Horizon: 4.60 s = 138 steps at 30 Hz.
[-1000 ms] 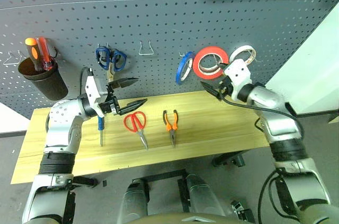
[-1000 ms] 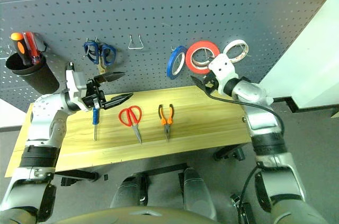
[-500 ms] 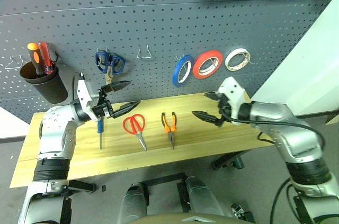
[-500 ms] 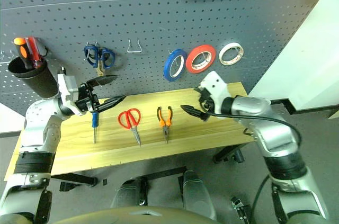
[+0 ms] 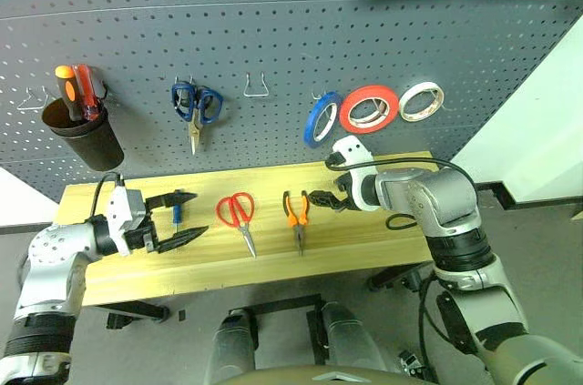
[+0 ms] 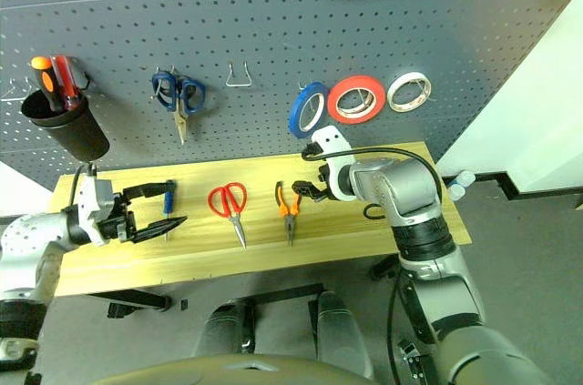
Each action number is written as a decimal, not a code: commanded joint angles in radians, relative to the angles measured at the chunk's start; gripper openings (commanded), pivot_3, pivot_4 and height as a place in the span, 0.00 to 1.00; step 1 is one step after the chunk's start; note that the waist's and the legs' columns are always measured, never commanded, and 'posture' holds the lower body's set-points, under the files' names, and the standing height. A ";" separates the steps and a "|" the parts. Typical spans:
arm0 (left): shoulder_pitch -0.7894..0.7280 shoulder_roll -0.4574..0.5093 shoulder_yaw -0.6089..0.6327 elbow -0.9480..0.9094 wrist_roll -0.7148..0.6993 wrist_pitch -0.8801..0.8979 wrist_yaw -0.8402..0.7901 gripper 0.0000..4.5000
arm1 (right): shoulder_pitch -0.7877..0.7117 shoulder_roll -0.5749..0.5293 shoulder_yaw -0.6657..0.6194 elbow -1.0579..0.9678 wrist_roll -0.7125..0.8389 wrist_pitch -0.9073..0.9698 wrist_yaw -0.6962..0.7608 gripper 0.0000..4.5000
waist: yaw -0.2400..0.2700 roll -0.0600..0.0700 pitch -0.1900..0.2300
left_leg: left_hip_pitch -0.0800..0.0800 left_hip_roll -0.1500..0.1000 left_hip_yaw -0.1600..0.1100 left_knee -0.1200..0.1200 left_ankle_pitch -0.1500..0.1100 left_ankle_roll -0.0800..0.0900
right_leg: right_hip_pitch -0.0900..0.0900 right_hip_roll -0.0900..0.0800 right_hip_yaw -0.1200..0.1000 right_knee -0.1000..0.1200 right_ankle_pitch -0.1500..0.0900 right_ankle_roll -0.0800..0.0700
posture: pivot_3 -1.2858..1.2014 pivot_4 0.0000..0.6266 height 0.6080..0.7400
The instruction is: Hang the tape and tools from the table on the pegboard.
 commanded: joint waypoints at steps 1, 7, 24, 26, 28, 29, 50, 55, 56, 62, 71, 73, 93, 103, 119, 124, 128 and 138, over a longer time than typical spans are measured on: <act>0.020 0.039 0.024 -0.009 -0.029 0.042 -0.045 0.82 | -0.025 0.051 -0.031 0.011 -0.006 0.039 -0.050 0.99 | 0.000 0.002 0.010 | 0.000 0.000 0.000 0.000 0.000 0.000 | 0.000 0.000 0.000 0.000 0.000 -0.001 | 0.57 0.43 1.00; -0.010 0.060 0.002 0.009 -0.006 0.071 -0.068 0.82 | -0.045 0.138 -0.070 0.092 -0.039 0.046 -0.139 0.99 | 0.003 0.005 0.048 | -0.002 0.000 0.000 -0.002 0.000 0.000 | -0.003 -0.001 0.000 0.000 -0.001 -0.002 | 0.57 0.50 1.00; -0.108 0.033 -0.064 0.162 0.083 0.049 -0.089 0.82 | -0.103 0.222 -0.031 0.276 -0.101 -0.076 -0.211 0.99 | 0.002 0.002 0.139 | -0.018 -0.001 -0.001 -0.002 0.000 0.001 | -0.025 0.001 -0.001 0.018 -0.011 -0.004 | 0.59 0.66 1.00; -0.105 0.029 -0.064 0.156 0.084 0.048 -0.089 0.82 | -0.108 0.240 -0.062 0.304 -0.101 -0.074 -0.225 0.99 | 0.002 0.002 0.145 | -0.019 -0.001 -0.001 -0.002 0.000 0.001 | -0.027 0.001 -0.001 0.020 -0.011 -0.005 | 0.59 0.66 1.00; -0.102 0.024 -0.063 0.150 0.082 0.040 -0.090 0.82 | -0.121 0.261 -0.086 0.335 -0.104 -0.095 -0.241 0.99 | 0.001 0.003 0.146 | -0.022 -0.001 -0.001 -0.002 0.000 0.001 | -0.030 0.001 0.000 0.020 -0.012 -0.005 | 0.59 0.67 1.00; -0.102 0.019 -0.060 0.146 0.078 0.041 -0.087 0.82 | -0.131 0.273 -0.097 0.348 -0.101 -0.099 -0.244 0.99 | 0.001 0.003 0.146 | -0.023 -0.001 -0.001 -0.002 0.000 0.001 | -0.031 0.001 -0.001 0.020 -0.012 -0.004 | 0.59 0.67 1.00; -0.096 0.004 -0.038 0.127 0.061 0.042 -0.045 0.82 | -0.192 0.335 -0.056 0.482 -0.155 -0.185 -0.267 0.99 | 0.001 0.004 0.149 | -0.026 -0.001 -0.001 -0.004 0.000 0.001 | -0.035 0.001 -0.001 0.020 -0.013 -0.004 | 0.60 0.63 1.00; -0.098 0.002 -0.038 0.137 0.065 0.034 -0.040 0.82 | -0.185 0.353 -0.033 0.471 -0.163 -0.180 -0.268 0.99 | 0.001 0.004 0.149 | -0.027 -0.001 -0.001 -0.006 0.000 0.001 | -0.036 0.001 -0.001 0.020 -0.014 -0.004 | 0.60 0.62 1.00; -0.097 0.002 -0.038 0.139 0.066 0.032 -0.040 0.82 | -0.185 0.356 -0.028 0.473 -0.166 -0.187 -0.271 0.99 | 0.001 0.004 0.149 | -0.027 -0.001 -0.001 -0.006 0.000 0.001 | -0.036 0.001 -0.001 0.020 -0.014 -0.004 | 0.60 0.62 1.00; -0.089 0.006 -0.035 0.138 0.067 0.028 -0.034 0.82 | -0.177 0.381 0.025 0.471 -0.185 -0.190 -0.271 0.99 | 0.001 0.004 0.149 | -0.027 -0.001 -0.001 -0.008 0.000 0.001 | -0.036 0.001 -0.001 0.019 -0.014 -0.004 | 0.60 0.61 1.00; -0.069 0.010 -0.037 0.136 0.076 0.008 -0.023 0.82 | -0.167 0.345 0.179 0.525 -0.269 -0.283 -0.231 0.86 | 0.006 0.004 0.149 | -0.027 -0.001 -0.001 -0.010 0.000 0.001 | -0.037 0.001 -0.001 0.018 -0.015 -0.005 | 0.61 0.62 1.00; -0.060 0.009 -0.036 0.132 0.074 0.004 -0.022 0.82 | -0.166 0.333 0.213 0.527 -0.278 -0.291 -0.206 0.72 | 0.007 0.004 0.149 | -0.027 -0.001 -0.001 -0.010 0.000 0.001 | -0.037 0.001 -0.001 0.018 -0.015 -0.005 | 0.61 0.62 1.00; -0.041 -0.016 -0.001 -0.042 -0.033 0.045 -0.002 0.82 | -0.152 0.059 0.150 0.002 -0.112 -0.095 0.140 0.61 | 0.042 0.000 0.146 | -0.038 -0.001 -0.001 -0.007 0.000 0.001 | -0.045 0.001 -0.004 0.019 -0.013 -0.002 | 0.59 0.41 1.00; 0.051 -0.014 0.040 -0.243 -0.114 0.153 0.043 0.82 | -0.172 0.090 -0.117 -0.273 0.114 0.127 0.188 0.61 | 0.036 -0.006 0.127 | -0.038 -0.001 -0.001 -0.004 0.000 0.000 | -0.043 0.001 -0.005 0.019 -0.010 0.003 | 0.57 0.27 1.00; -0.093 -0.111 0.159 -0.372 -0.300 0.265 0.230 0.82 | -0.215 0.149 -0.213 -0.274 0.143 -0.423 0.096 0.61 | 0.017 -0.016 0.038 | -0.030 0.000 -0.002 0.002 0.002 -0.002 | -0.031 0.001 -0.006 0.015 -0.002 0.002 | 0.55 0.17 1.00; -0.136 -0.106 0.184 -0.390 -0.350 0.320 0.250 0.82 | -0.301 0.196 -0.194 -0.128 0.122 -0.584 0.064 0.61 | 0.015 -0.016 0.032 | -0.015 0.000 -0.002 0.001 0.002 -0.002 | -0.016 0.002 -0.006 0.014 -0.003 0.001 | 0.56 0.15 1.00; -0.155 -0.107 0.202 -0.420 -0.374 0.343 0.281 0.82 | -0.351 0.207 -0.178 -0.026 0.103 -0.669 0.057 0.61 | 0.020 -0.018 0.020 | -0.015 0.000 -0.002 0.002 0.002 -0.002 | -0.015 0.001 -0.006 0.014 -0.003 -0.001 | 0.57 0.15 1.00; -0.085 -0.079 0.246 -0.442 -0.339 0.342 0.307 0.82 | -0.484 0.253 -0.146 0.315 -0.011 -0.918 -0.023 0.61 | 0.024 -0.017 0.008 | -0.013 0.000 -0.002 0.002 0.003 -0.002 | -0.014 0.001 -0.006 0.015 -0.003 -0.001 | 0.59 0.13 1.00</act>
